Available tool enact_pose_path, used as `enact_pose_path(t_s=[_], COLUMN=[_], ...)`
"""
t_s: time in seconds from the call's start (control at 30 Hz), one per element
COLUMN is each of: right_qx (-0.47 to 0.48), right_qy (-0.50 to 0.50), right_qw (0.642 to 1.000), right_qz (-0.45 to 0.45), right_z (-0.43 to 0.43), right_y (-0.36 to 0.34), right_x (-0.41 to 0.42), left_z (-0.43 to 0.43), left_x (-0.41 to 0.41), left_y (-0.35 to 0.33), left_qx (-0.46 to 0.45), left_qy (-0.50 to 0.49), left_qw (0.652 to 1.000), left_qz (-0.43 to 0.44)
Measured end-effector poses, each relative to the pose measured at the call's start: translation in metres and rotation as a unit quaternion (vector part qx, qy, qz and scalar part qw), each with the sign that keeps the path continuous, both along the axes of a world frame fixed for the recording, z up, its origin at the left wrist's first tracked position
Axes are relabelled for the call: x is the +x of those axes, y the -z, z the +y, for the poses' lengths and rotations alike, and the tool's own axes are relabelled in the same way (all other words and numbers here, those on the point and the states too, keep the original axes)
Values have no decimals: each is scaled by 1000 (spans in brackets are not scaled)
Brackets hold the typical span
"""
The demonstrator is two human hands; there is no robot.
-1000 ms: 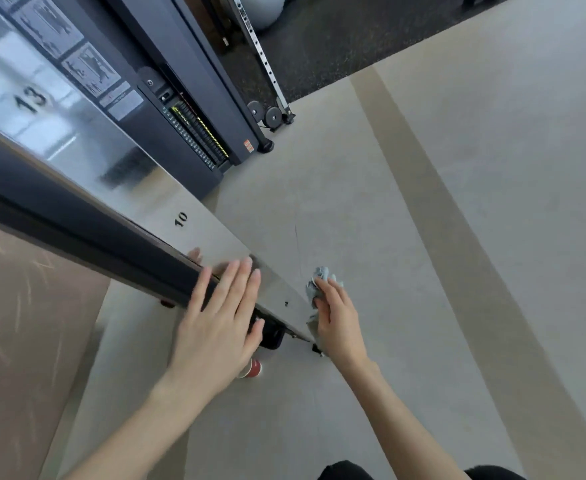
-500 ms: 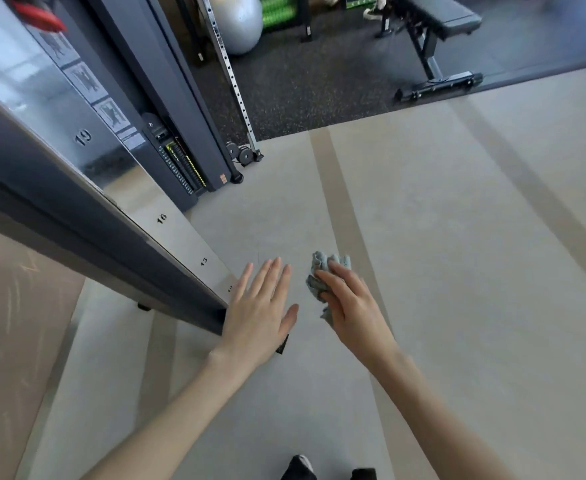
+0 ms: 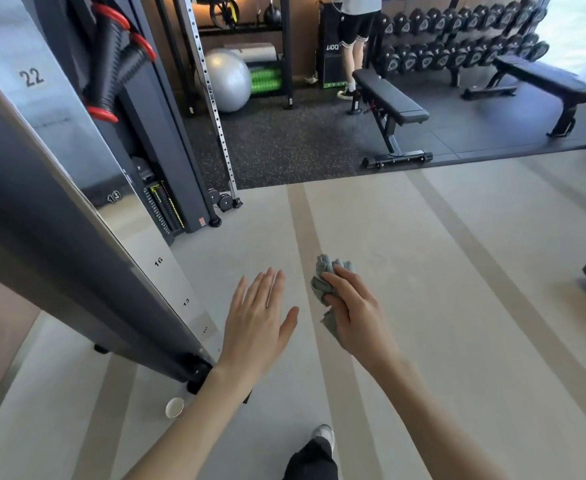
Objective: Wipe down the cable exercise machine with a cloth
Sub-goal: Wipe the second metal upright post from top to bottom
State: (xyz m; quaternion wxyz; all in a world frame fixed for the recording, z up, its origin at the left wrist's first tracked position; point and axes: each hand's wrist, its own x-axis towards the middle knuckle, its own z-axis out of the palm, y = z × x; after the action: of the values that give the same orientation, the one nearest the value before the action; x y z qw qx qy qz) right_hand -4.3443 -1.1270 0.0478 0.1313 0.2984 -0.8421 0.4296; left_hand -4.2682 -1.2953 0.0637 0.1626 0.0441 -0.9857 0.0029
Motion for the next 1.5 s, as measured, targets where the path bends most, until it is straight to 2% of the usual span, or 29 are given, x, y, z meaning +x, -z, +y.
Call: enact_pose_path(t_s=[0.2, 0.57, 0.93, 1.3, 1.5], right_qx=[-20, -37, -45, -43, -34], right_qy=[-8, -85, -115, -210, -258], right_qw=[1000, 996, 992, 977, 965], right_qz=[18, 17, -12, 1, 27], right_z=[-10, -78, -138, -227, -285], right_y=[-7, -30, -40, -52, -52], right_x=[-75, -279, -452, -699, -806], left_z=[-8, -54, -107, -182, -230], left_x=[-65, -253, -420, -643, -727], left_y=[-4, -34, -45, -49, -51], left_qx=[-7, -4, -1, -17, -23], left_qy=[-11, -61, -89, -164, -214], left_qw=[999, 993, 991, 981, 971], left_qz=[44, 102, 102, 102, 103])
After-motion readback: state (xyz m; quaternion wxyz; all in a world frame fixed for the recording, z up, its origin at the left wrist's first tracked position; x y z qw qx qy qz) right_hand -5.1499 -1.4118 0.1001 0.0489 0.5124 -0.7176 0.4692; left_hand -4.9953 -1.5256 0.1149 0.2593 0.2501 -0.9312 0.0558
